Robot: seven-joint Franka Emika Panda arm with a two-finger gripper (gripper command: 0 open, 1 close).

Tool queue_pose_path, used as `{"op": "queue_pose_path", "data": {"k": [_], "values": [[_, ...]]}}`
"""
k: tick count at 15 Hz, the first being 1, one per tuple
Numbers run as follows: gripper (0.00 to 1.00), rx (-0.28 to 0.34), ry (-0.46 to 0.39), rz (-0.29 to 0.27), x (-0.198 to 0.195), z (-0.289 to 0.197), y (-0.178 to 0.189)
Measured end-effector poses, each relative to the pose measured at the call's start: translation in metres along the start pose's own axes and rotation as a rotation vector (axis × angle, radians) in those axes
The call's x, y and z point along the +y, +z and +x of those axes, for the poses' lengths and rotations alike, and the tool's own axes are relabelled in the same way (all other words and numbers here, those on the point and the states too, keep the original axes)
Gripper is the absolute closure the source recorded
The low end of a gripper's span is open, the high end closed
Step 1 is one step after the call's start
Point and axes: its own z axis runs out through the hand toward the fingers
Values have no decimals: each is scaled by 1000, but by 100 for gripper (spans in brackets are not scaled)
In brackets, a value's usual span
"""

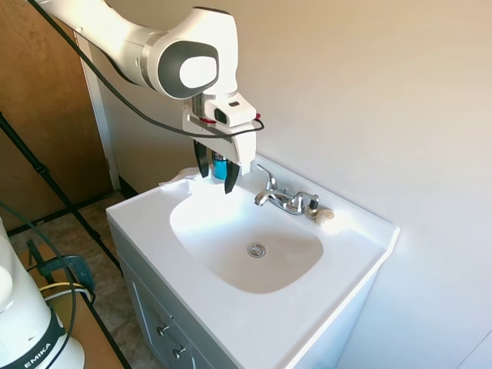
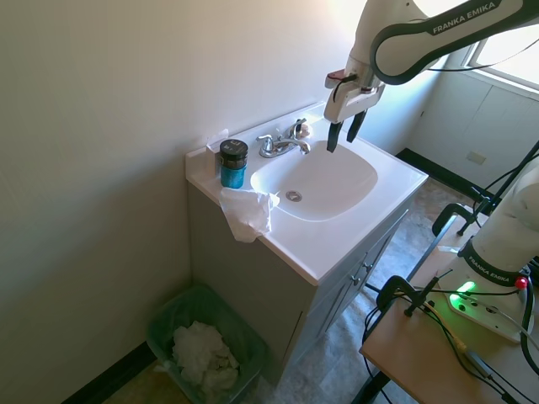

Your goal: Throw the tissue in the trash bin

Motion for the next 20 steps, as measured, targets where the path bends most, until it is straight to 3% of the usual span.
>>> {"op": "queue_pose_path", "data": {"k": [8,12,20], "values": [[0,28,-93,20,-19,-1,-21],[0,35,-167,33,-68,-40,-18],[0,28,-213,64,-167,-82,12]]}}
